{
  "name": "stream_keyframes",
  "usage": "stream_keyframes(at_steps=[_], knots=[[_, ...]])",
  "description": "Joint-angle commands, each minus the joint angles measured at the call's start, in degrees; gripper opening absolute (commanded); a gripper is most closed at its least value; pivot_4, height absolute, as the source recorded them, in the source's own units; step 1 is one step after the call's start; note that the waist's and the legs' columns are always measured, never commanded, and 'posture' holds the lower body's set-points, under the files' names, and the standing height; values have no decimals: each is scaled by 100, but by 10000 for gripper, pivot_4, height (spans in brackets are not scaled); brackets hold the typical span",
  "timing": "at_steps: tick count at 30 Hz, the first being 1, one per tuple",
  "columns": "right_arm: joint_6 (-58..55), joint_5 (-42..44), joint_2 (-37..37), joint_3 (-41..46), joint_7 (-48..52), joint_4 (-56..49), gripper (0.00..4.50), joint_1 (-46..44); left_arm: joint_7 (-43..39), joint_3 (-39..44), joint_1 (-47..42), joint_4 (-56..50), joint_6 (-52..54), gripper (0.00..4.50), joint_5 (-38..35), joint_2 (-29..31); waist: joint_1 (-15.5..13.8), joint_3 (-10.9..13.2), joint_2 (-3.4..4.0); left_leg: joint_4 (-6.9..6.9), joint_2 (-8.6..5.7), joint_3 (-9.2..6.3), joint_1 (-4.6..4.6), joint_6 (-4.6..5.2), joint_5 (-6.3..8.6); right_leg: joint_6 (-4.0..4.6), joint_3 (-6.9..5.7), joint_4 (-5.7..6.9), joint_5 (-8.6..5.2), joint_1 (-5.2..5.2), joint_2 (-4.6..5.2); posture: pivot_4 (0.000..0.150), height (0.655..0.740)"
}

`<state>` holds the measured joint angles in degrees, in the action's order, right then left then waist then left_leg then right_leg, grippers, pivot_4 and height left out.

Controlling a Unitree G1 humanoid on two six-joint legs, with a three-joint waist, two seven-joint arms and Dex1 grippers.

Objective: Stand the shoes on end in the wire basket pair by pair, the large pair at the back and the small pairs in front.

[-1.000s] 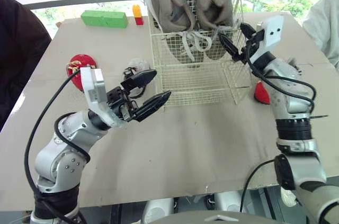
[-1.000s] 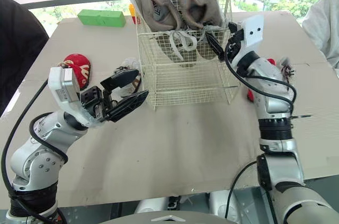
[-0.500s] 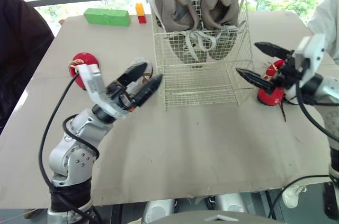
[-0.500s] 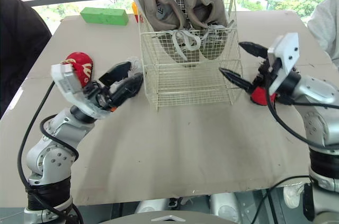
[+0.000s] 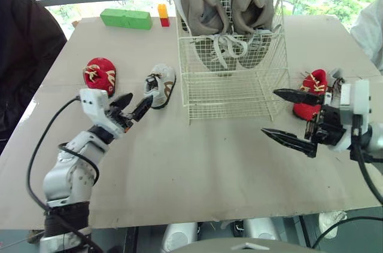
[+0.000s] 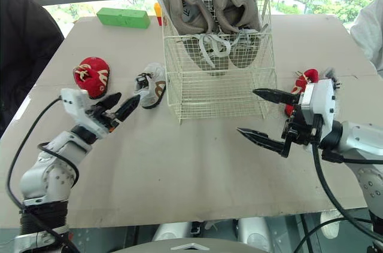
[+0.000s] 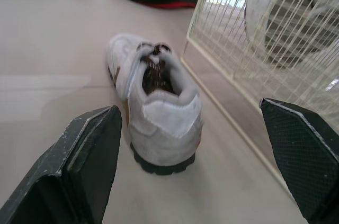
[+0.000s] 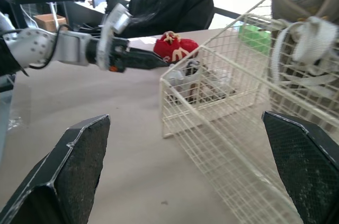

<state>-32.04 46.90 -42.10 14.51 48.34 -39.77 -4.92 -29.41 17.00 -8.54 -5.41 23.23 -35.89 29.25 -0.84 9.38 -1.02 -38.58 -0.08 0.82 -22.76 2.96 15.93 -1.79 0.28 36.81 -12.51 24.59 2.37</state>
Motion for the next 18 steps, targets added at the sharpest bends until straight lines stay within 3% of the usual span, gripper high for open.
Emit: stream_keyframes(at_steps=[1,2,5,12,14,18], knots=[[225,-142,120,-131,-180,-323,44509,88,197,-350,-337,114,-271,45000,535,-181,-14,0,-3,-2,0,-3,-3,0,0,0,-5,0,0,0,1,1500,7400],[246,-170,156,-167,-250,-374,44509,105,225,-479,-457,276,-353,45000,743,-219,-12,0,-4,-2,-1,-2,-3,-1,0,0,-3,0,0,0,3,1500,7400],[241,-150,202,-228,-402,-480,45000,126,210,-587,-734,537,-440,37505,920,-338,-6,-1,-6,-3,-1,-3,-2,-1,0,0,-3,1,1,0,3,1500,7400],[394,-376,282,-551,-423,-363,45000,10,127,-448,-628,459,-476,8099,1139,-202,11,-1,-6,-3,0,-3,-2,-1,-1,0,-4,2,1,0,2,1500,7400],[377,-398,323,-686,-445,-311,45000,-126,166,-333,-528,332,-462,2184,1102,-201,26,-1,-6,-3,2,-2,-1,-1,0,0,-1,2,1,1,2,1500,7400],[379,-442,490,-884,-519,59,45000,-651,381,47,-273,-318,-692,59,927,-359,27,-1,-8,-3,5,-2,-1,-2,0,1,-1,2,1,2,4,1500,7400]])
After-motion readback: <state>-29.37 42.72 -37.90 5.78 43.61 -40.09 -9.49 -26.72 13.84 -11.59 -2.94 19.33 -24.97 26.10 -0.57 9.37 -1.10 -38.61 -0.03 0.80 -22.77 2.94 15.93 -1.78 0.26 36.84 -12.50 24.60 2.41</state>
